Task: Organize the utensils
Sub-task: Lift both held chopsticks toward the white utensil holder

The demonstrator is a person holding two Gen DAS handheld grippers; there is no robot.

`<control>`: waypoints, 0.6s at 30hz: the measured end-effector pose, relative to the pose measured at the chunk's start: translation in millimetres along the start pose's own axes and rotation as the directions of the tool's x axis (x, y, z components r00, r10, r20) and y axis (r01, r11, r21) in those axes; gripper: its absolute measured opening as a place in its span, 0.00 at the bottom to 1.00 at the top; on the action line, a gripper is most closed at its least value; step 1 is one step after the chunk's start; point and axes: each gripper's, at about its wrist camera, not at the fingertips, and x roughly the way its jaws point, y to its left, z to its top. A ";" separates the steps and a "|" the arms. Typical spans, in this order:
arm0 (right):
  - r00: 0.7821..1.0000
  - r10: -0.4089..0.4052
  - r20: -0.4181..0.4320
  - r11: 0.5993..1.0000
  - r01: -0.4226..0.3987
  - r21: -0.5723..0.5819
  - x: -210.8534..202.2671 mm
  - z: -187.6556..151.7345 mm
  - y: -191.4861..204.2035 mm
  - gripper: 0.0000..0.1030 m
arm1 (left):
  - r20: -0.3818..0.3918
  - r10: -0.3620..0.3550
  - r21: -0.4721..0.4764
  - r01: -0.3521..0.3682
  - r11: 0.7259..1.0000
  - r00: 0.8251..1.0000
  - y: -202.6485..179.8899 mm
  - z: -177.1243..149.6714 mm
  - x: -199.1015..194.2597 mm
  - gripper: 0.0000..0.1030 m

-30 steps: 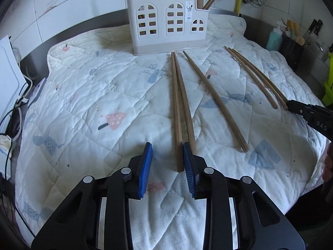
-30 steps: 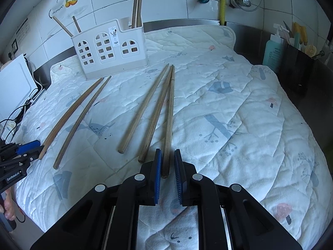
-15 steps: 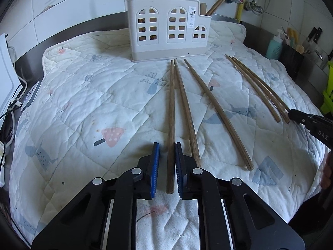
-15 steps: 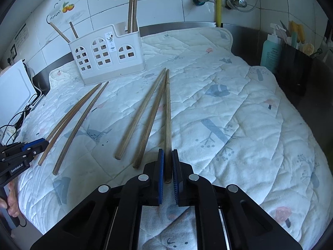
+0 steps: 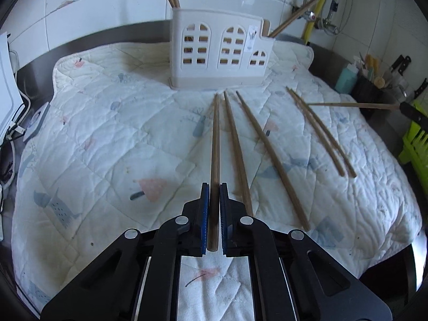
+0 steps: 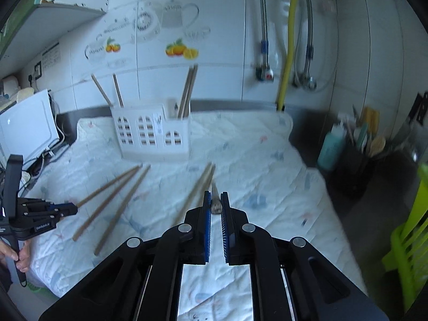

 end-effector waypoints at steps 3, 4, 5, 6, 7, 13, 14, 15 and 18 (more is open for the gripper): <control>0.999 0.020 0.046 1.000 -0.019 -0.021 -13.5 24.6 -2.4 0.07 | 0.035 -0.011 -0.007 0.011 1.000 0.999 3.4 10.1 -13.3 0.05; 0.998 0.029 0.059 0.999 -0.028 -0.030 -17.2 32.9 -2.7 0.07 | 0.048 -0.011 -0.005 0.011 1.000 0.999 4.1 14.5 -17.9 0.05; 0.997 0.043 0.066 0.999 -0.041 -0.037 -19.9 41.2 -3.0 0.07 | 0.062 -0.011 -0.001 0.011 1.000 0.998 5.3 18.9 -22.4 0.05; 0.996 0.055 0.072 0.998 -0.052 -0.042 -22.1 49.3 -3.3 0.07 | 0.075 -0.010 0.002 0.009 1.000 0.997 5.6 23.6 -26.4 0.05; 0.995 0.065 0.074 0.997 -0.062 -0.048 -23.1 55.8 -2.3 0.07 | 0.089 -0.006 0.006 0.005 1.000 0.996 6.0 29.1 -30.4 0.05; 0.981 0.181 0.073 0.982 -0.176 -0.065 -23.5 104.4 2.0 0.07 | 0.155 -0.020 0.025 0.016 1.000 0.988 6.5 66.6 -50.9 0.05; 0.978 0.193 0.076 0.980 -0.187 -0.072 -22.6 114.4 4.0 0.07 | 0.165 -0.017 0.035 0.011 0.999 0.986 5.0 72.9 -53.9 0.05; 0.976 0.203 0.079 0.977 -0.196 -0.082 -21.5 124.6 6.5 0.07 | 0.174 -0.016 0.045 0.008 0.999 0.985 3.3 79.2 -56.8 0.05; 0.967 0.239 0.087 0.968 -0.230 -0.096 -18.8 153.9 12.7 0.07 | 0.192 -0.018 0.072 0.004 0.997 0.981 0.0 96.5 -64.4 0.05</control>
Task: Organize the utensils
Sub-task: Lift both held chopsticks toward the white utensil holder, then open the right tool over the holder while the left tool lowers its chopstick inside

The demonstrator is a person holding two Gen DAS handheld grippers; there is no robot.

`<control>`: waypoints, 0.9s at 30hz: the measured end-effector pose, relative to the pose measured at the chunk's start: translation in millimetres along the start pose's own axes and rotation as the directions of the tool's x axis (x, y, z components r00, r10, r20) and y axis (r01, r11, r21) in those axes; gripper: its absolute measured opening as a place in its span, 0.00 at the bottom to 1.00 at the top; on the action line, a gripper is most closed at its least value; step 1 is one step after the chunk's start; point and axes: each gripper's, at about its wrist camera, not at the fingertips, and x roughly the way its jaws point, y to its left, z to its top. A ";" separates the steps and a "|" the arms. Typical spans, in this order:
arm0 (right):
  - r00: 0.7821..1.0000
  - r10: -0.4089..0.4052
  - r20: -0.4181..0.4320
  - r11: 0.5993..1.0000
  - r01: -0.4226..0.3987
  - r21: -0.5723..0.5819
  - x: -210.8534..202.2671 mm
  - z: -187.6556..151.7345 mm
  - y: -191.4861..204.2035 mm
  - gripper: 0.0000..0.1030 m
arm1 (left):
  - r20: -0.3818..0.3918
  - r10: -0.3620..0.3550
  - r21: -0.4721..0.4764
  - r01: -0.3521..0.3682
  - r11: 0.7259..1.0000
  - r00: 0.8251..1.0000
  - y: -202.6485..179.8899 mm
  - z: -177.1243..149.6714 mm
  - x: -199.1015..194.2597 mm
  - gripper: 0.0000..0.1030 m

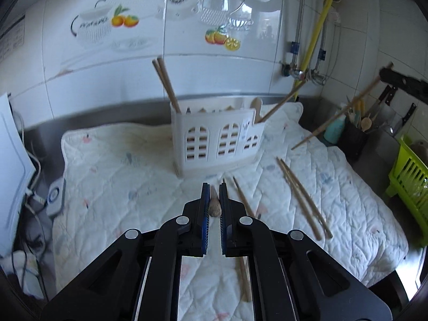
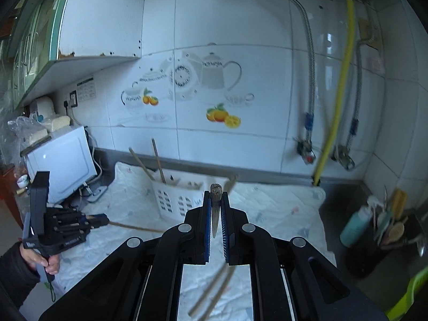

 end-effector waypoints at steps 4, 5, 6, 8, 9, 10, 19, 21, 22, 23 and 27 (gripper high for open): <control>1.000 0.028 0.010 0.999 -0.028 -0.023 14.2 37.6 5.4 0.07 | 0.014 0.009 0.043 -0.009 0.999 1.000 -3.2 18.3 -1.9 0.05; 1.000 0.022 0.015 0.999 -0.021 -0.028 18.6 44.7 6.4 0.07 | 0.015 0.010 0.049 -0.011 0.999 1.000 -4.0 21.5 -1.7 0.05; 1.000 0.018 0.020 0.999 -0.017 -0.036 23.9 52.1 8.1 0.07 | 0.017 0.012 0.056 -0.013 0.998 1.000 -4.3 24.8 -1.4 0.05; 1.000 0.008 0.010 0.999 -0.007 -0.045 37.8 62.5 9.3 0.07 | 0.021 0.012 0.066 -0.014 0.998 1.000 -5.1 30.2 -1.3 0.05; 1.000 0.001 0.002 0.999 -0.001 -0.048 46.9 66.6 9.6 0.07 | 0.022 0.007 0.064 -0.008 0.998 1.000 -5.0 32.1 -1.6 0.05; 1.000 0.001 -0.010 0.999 -0.001 -0.045 55.9 69.4 8.6 0.07 | 0.021 -0.004 0.059 0.003 0.998 1.000 -4.6 34.9 -2.1 0.05; 0.991 -0.027 -0.130 1.000 0.027 0.000 135.0 64.6 -2.2 0.07 | 0.105 -0.028 0.080 0.020 0.997 0.994 -12.2 76.1 -23.8 0.05; 0.988 -0.016 -0.152 1.000 0.019 0.019 146.2 60.0 -6.5 0.07 | 0.138 -0.025 0.087 0.013 0.996 0.990 -14.6 89.5 -31.4 0.05; 0.989 -0.018 -0.150 1.000 0.022 0.023 147.7 57.1 -6.7 0.09 | 0.155 -0.029 0.089 0.015 0.996 0.988 -15.8 96.7 -35.7 0.05; 0.988 -0.018 -0.151 1.000 0.021 0.019 149.3 55.3 -6.9 0.09 | 0.174 -0.029 0.093 0.013 0.996 0.984 -17.1 103.5 -39.9 0.05; 0.993 -0.039 -0.115 0.999 0.039 0.002 138.8 52.2 -5.0 0.24 | 0.236 -0.022 0.104 -0.002 0.995 0.972 -21.6 132.1 -51.4 0.05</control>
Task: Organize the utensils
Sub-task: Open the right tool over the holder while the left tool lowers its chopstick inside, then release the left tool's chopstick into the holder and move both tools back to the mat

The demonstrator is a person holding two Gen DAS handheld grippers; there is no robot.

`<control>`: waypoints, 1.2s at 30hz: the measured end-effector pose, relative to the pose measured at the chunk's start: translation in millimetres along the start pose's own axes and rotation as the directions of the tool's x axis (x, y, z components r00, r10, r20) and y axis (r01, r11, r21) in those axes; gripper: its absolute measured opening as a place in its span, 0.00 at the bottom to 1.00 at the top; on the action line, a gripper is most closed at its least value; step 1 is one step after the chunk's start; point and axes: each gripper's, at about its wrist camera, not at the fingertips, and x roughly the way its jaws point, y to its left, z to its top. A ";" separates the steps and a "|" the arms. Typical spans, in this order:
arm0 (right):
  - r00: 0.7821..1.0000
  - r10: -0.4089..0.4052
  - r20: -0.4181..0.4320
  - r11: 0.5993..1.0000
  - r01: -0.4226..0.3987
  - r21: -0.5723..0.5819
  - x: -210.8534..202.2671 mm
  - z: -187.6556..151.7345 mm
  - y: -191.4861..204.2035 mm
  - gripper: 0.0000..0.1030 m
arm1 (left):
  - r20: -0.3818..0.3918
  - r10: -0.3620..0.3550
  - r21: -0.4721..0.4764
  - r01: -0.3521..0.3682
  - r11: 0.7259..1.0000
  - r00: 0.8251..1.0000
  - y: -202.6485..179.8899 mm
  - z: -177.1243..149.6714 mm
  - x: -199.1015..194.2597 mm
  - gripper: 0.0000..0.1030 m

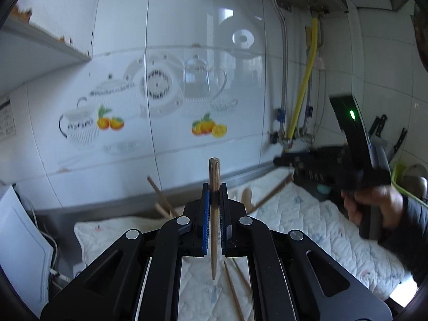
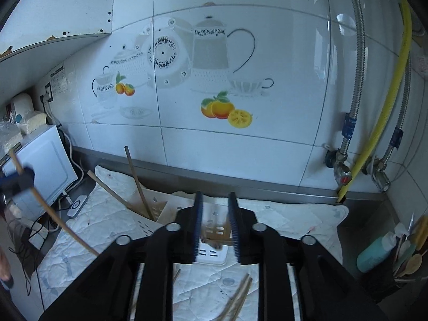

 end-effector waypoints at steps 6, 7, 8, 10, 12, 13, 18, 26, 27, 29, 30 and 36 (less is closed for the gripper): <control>0.998 -0.010 0.054 0.999 0.012 -0.039 -32.4 -11.1 5.6 0.27 | 0.094 0.039 0.002 -0.040 0.999 0.995 1.5 44.9 7.2 0.05; 0.998 -0.008 0.060 0.999 0.011 -0.045 -39.2 -15.6 6.5 0.28 | 0.104 0.047 0.000 -0.047 0.999 0.993 2.2 50.4 10.7 0.05; 0.998 -0.006 0.070 0.999 0.009 -0.046 -46.0 -21.0 6.9 0.28 | 0.116 0.059 -0.002 -0.059 0.998 0.992 3.7 54.6 14.6 0.05; 0.997 0.003 0.081 0.999 0.001 -0.039 -57.2 -32.9 6.4 0.31 | 0.123 0.074 -0.011 -0.073 0.997 0.990 7.1 61.3 24.8 0.05; 0.996 0.017 0.087 1.000 -0.015 -0.023 -67.4 -47.8 3.4 0.31 | 0.132 0.094 -0.025 -0.092 0.995 0.987 11.3 63.9 35.8 0.05; 0.996 0.021 0.087 1.000 -0.020 -0.017 -70.7 -55.0 2.2 0.31 | 0.135 0.103 -0.032 -0.100 0.994 0.985 13.3 64.4 40.5 0.05; 0.997 0.049 0.058 0.998 -0.052 0.037 -76.6 -93.5 -3.2 0.31 | 0.101 0.118 -0.090 -0.109 0.990 0.988 26.2 56.3 73.2 0.05; 0.999 0.031 -0.009 0.997 -0.030 0.072 -67.8 -147.8 -2.7 0.31 | 0.013 0.111 -0.154 -0.107 0.982 0.994 40.9 27.2 112.6 0.05; 0.999 0.028 -0.019 0.997 -0.027 0.077 -66.1 -153.2 -2.2 0.31 | -0.002 0.108 -0.159 -0.106 0.982 0.994 42.8 23.5 115.6 0.05; 0.999 0.038 -0.034 0.995 -0.035 0.091 -64.0 -162.3 -2.6 0.31 | -0.018 0.098 -0.157 -0.100 0.983 0.995 44.4 18.0 117.4 0.05; 0.999 0.034 -0.041 0.995 -0.030 0.095 -63.0 -167.3 -2.0 0.31 | -0.024 0.095 -0.156 -0.097 0.983 0.995 44.8 16.0 116.8 0.05; 0.995 0.034 -0.093 0.990 -0.021 0.137 -57.1 -198.8 -0.2 0.31 | -0.007 0.098 -0.129 -0.098 0.987 0.995 37.7 11.5 92.2 0.21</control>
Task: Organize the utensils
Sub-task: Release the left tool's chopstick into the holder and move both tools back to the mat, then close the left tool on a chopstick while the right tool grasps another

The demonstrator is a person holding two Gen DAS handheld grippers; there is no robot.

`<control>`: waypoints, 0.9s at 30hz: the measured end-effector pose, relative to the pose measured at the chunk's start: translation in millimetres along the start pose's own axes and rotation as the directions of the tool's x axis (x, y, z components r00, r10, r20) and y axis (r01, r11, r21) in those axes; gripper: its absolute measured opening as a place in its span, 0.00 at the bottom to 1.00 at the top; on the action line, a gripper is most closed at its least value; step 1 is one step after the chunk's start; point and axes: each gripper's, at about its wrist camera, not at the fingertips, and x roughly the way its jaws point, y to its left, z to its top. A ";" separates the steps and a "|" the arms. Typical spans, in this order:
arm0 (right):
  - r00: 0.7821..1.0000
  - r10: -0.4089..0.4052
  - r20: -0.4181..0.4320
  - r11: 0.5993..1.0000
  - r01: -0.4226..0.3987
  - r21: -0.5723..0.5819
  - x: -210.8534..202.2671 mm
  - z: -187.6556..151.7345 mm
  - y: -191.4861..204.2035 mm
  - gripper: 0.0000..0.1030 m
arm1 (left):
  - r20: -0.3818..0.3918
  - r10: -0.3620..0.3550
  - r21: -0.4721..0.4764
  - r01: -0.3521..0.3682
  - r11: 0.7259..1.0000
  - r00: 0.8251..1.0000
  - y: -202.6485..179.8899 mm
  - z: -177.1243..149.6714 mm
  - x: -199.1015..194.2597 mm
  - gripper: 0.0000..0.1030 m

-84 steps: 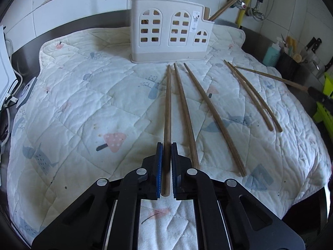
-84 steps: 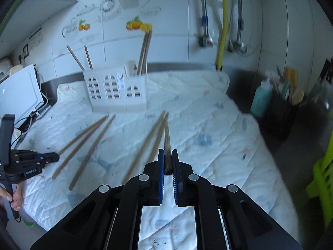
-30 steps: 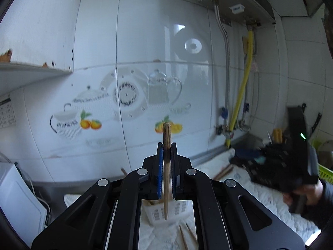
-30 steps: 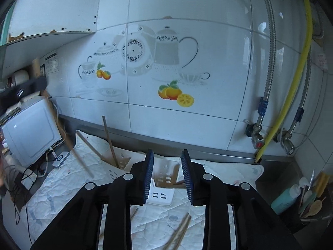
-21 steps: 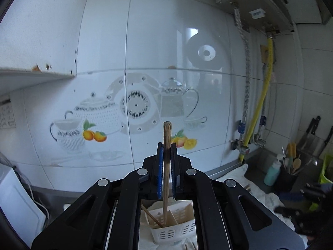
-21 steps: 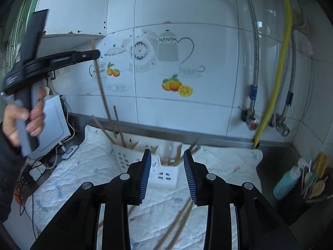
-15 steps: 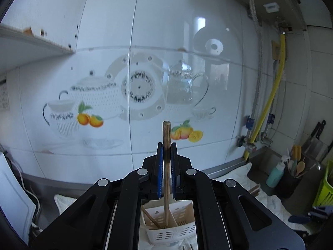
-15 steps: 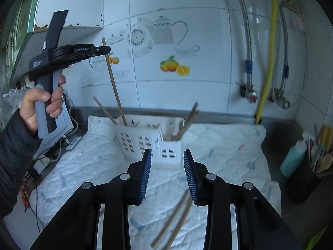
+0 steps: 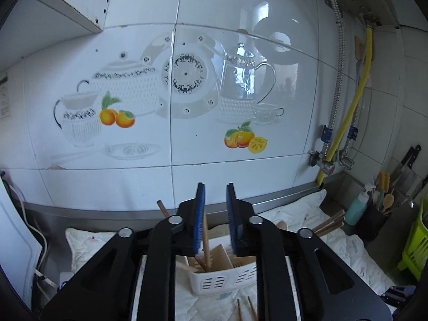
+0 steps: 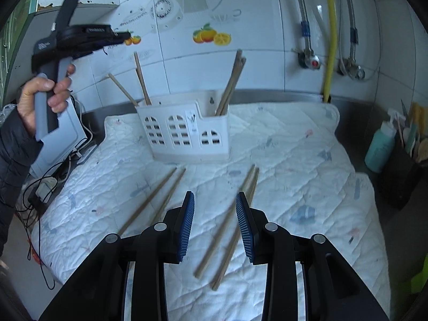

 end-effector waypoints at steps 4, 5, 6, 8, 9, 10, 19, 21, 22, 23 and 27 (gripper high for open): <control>0.999 -0.020 -0.033 1.000 0.021 0.015 1.7 -25.1 0.9 0.31 | 0.006 0.000 0.024 0.000 1.000 1.000 -2.3 -10.5 -28.3 0.35; 0.999 -0.025 -0.042 1.000 0.025 0.016 2.2 -30.7 1.3 0.31 | 0.005 -0.002 0.032 0.002 1.000 1.000 -2.9 -14.9 -35.4 0.36; 0.998 -0.030 -0.052 0.999 0.031 0.017 3.1 -37.4 1.4 0.31 | 0.000 0.004 0.043 -0.004 0.999 1.000 -3.5 -21.4 -43.5 0.37; 0.996 -0.054 -0.070 0.999 0.054 0.002 5.5 -49.0 2.6 0.31 | -0.020 0.013 0.066 -0.012 0.998 1.000 -4.9 -37.8 -58.1 0.40; 0.995 -0.061 -0.078 0.998 0.061 0.002 6.9 -54.8 2.7 0.31 | -0.029 0.017 0.072 -0.015 0.997 0.999 -4.8 -46.5 -64.9 0.41; 0.995 -0.060 -0.085 0.998 0.061 0.007 8.1 -59.5 2.9 0.31 | -0.039 0.022 0.076 -0.019 0.997 0.999 -4.6 -54.0 -70.6 0.43; 0.990 -0.072 -0.121 0.996 0.078 0.042 20.4 -85.2 4.3 0.24 | -0.210 0.052 0.039 -0.044 0.998 0.976 5.3 -157.6 -95.4 0.48; 0.990 -0.074 -0.123 0.995 0.081 0.054 25.0 -84.6 4.6 0.23 | -0.240 0.051 0.028 -0.046 0.999 0.969 6.5 -178.5 -96.9 0.48; 0.989 -0.072 -0.126 0.995 0.080 0.062 27.4 -84.1 4.6 0.23 | -0.258 0.039 0.013 -0.037 0.999 0.965 7.3 -186.7 -96.9 0.48; 0.989 -0.071 -0.131 0.995 0.080 0.065 30.6 -84.1 5.1 0.22 | -0.278 0.014 -0.005 -0.016 1.000 0.960 8.4 -195.9 -96.8 0.48; 0.987 -0.076 -0.142 0.992 0.088 0.085 41.6 -84.0 4.9 0.19 | -0.339 -0.024 -0.012 0.021 1.000 0.941 5.4 -224.9 -95.0 0.48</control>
